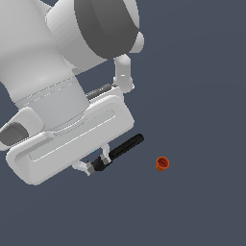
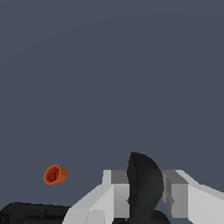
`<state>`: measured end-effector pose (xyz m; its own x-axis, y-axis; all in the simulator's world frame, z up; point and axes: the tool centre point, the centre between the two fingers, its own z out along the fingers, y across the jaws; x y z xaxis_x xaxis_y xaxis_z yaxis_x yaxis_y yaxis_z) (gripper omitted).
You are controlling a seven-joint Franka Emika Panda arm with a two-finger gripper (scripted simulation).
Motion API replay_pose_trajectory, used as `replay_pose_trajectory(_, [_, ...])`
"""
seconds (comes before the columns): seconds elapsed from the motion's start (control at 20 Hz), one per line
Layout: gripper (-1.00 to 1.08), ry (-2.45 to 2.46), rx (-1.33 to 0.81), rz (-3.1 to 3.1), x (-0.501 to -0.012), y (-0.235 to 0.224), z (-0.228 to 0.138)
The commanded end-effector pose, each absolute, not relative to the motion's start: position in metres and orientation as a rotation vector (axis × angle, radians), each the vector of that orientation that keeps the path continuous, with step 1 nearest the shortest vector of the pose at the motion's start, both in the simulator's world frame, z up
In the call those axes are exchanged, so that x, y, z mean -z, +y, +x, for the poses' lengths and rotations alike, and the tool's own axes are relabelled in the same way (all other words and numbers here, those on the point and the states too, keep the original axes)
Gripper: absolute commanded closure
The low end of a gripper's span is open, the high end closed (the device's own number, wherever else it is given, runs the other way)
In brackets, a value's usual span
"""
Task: Pick up a designated object from a clutter of objects.
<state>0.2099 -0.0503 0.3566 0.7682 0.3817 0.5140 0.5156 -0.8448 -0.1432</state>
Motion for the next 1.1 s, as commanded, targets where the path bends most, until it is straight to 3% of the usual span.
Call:
replay_pose_trajectory(0.0, [1.08, -0.737, 0.757, -2.641, -0.379, -0.052, 0.208])
replay_pose_trajectory(1.05, [1.08, -0.970, 1.111, -2.267, -0.506, -0.082, 0.170])
